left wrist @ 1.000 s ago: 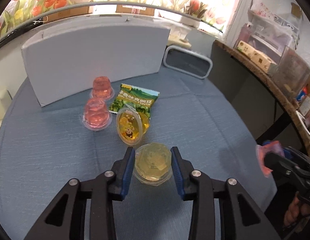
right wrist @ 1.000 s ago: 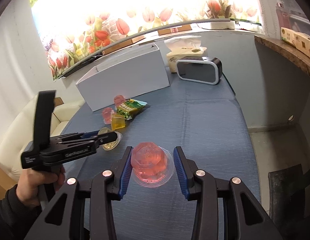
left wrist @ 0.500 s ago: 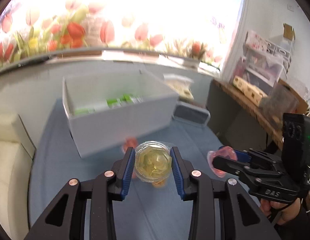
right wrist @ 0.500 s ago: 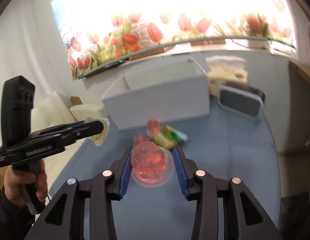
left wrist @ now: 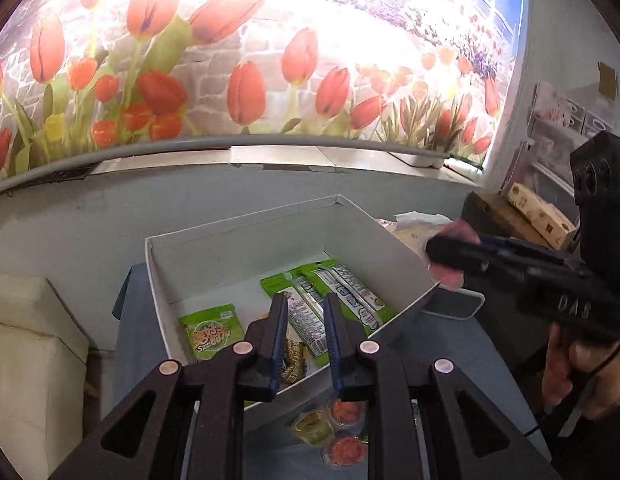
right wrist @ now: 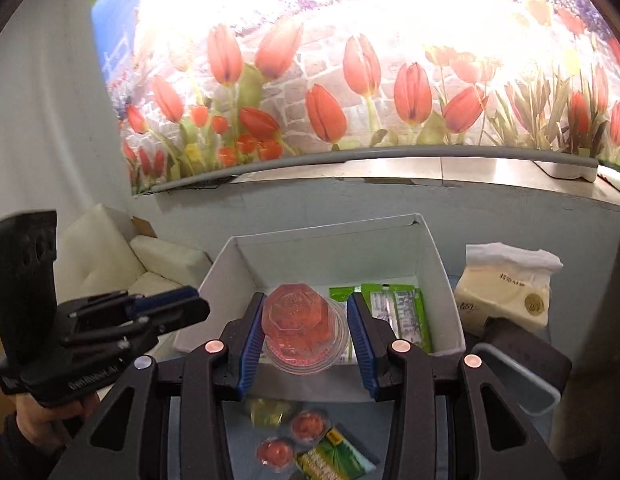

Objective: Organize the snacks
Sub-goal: 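Carry both jelly cups over the white box and open both tools, then grasp a green jelly cup beside the box with the left tool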

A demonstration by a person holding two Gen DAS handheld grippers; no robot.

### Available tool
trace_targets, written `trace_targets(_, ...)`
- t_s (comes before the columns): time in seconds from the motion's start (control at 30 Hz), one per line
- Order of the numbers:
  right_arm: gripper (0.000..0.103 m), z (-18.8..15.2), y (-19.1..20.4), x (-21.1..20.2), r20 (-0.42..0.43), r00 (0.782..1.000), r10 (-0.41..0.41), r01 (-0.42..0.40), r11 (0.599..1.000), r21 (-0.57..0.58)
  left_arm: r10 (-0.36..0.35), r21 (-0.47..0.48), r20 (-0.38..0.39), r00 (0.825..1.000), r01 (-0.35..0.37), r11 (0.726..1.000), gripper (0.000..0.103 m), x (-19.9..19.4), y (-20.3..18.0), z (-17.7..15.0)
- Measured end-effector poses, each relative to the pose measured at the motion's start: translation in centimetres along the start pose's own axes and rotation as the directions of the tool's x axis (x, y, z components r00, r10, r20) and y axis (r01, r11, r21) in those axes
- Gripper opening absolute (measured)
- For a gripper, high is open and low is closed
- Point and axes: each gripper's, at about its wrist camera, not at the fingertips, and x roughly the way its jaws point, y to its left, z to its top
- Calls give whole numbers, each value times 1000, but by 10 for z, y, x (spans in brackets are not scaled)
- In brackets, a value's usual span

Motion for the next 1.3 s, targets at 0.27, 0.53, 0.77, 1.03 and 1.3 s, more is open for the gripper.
trace_targets(0.27, 44, -15, 1, -2, 10, 999, 32, -31, 999, -11, 5, 15, -10, 1000, -5, 1000, 21, -19, 2, -48)
trace_targets(0.53, 44, -37, 4, -15, 10, 999, 43, -43, 999, -10, 20, 11, -4, 1000, -20, 1000, 100, -40, -15, -93)
trace_targets(0.77, 44, -69, 9, -51, 19, 995, 94, -94, 996, 8, 23, -87, -148, 989, -36, 996, 103, -15, -21, -129)
trace_targets(1.03, 44, -115, 20, -101, 30, 995, 97, -96, 995, -25, 78, -176, -214, 974, -117, 977, 103, 25, -14, -134)
trace_targets(1.3, 44, -154, 12, -127, 26, 994, 104, -105, 994, 23, 139, -165, -268, 953, -188, 968, 103, 74, -16, -129)
